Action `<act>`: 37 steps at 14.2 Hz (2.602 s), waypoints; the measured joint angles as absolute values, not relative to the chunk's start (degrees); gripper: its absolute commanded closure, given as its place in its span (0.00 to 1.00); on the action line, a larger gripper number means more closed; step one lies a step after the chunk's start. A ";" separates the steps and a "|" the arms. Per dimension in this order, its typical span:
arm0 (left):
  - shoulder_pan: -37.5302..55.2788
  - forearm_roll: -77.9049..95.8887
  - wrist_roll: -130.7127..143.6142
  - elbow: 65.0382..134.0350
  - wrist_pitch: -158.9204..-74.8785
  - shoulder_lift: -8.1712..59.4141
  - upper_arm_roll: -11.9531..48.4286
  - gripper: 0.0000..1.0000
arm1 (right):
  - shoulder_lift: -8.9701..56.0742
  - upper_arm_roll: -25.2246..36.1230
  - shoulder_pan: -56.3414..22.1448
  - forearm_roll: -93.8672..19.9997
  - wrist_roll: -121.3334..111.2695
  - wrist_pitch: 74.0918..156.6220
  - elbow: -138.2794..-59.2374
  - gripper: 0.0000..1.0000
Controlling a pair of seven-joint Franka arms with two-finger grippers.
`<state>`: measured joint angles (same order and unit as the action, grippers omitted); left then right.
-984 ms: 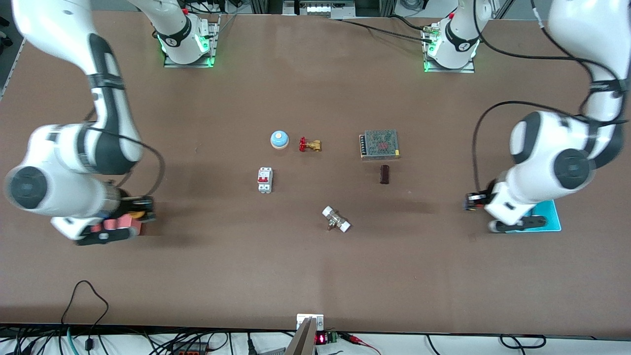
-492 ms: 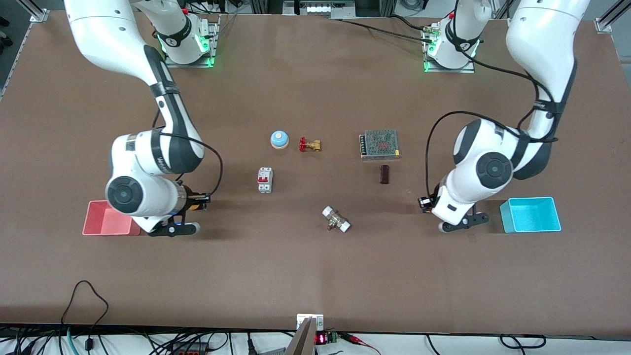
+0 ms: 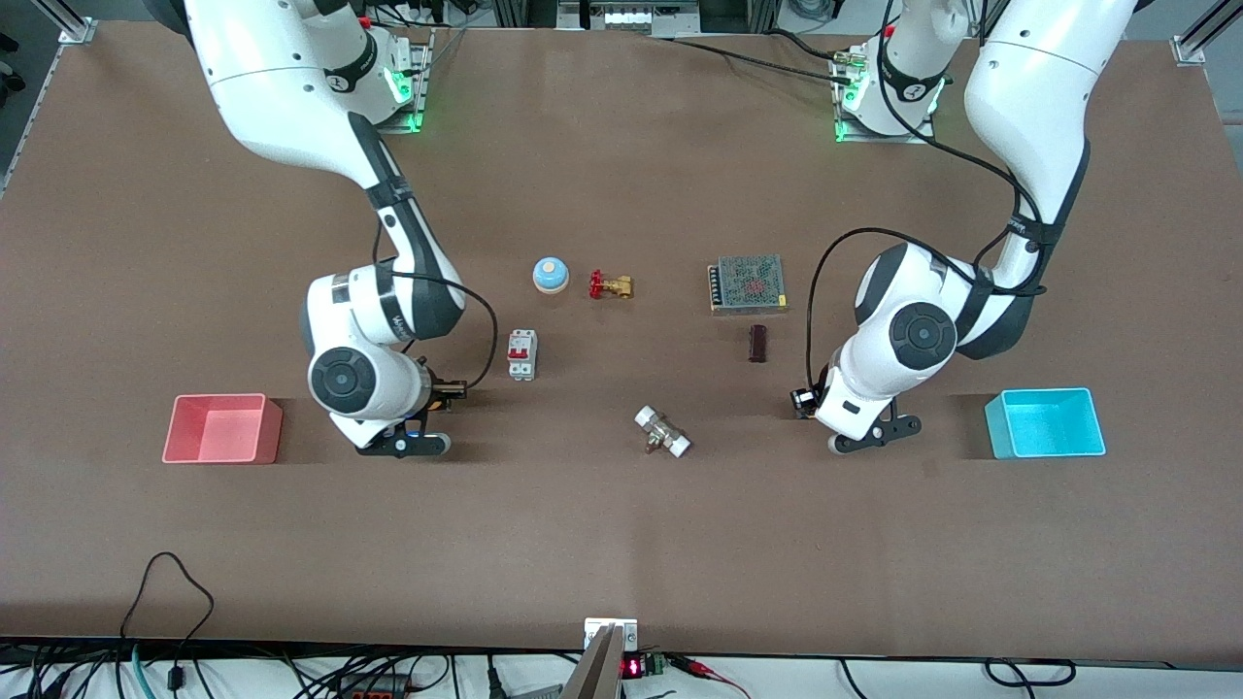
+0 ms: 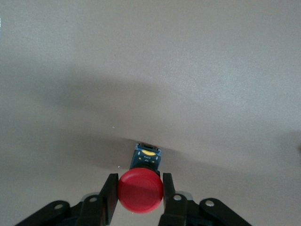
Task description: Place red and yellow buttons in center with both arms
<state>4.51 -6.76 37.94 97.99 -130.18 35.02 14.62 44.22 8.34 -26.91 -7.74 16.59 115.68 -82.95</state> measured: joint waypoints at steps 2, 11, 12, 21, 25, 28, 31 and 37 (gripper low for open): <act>4.50 -6.76 37.96 97.98 -130.26 35.02 14.59 0.27 | 44.67 8.32 -28.29 -7.74 18.52 116.97 -83.16 0.96; 1.55 -6.76 35.91 96.68 -124.85 28.86 14.29 0.12 | 44.60 8.96 -28.68 -7.83 19.35 118.46 -82.45 0.00; 0.72 -6.76 34.48 96.65 -123.27 27.40 14.27 0.11 | 43.63 9.11 -28.65 -7.83 19.35 118.51 -82.11 0.00; -7.98 -4.31 12.90 96.31 -112.09 16.15 14.23 0.00 | 25.48 10.25 -25.07 -7.82 18.77 106.94 -81.31 0.00; -11.61 -3.96 4.62 96.28 -108.27 10.64 14.19 0.00 | 22.89 11.17 -20.36 -7.61 14.64 104.73 -81.55 0.00; -12.94 -3.95 1.05 96.26 -106.65 7.25 14.05 0.00 | 19.46 11.56 -16.08 -4.87 10.54 99.95 -81.45 0.00; -14.71 -3.94 -3.05 96.23 -104.20 4.63 13.93 0.00 | 14.55 10.60 -8.69 -3.33 0.03 94.23 -81.41 0.00; -15.35 -1.95 -4.24 95.81 -99.28 0.37 13.89 0.00 | 7.13 9.37 -6.49 -0.72 -5.11 88.77 -85.72 0.00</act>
<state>-15.35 -1.95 -4.24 95.81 -99.28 0.37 13.89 7.13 9.37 -6.49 -0.72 -5.11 88.77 -85.72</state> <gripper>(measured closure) 0.000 0.000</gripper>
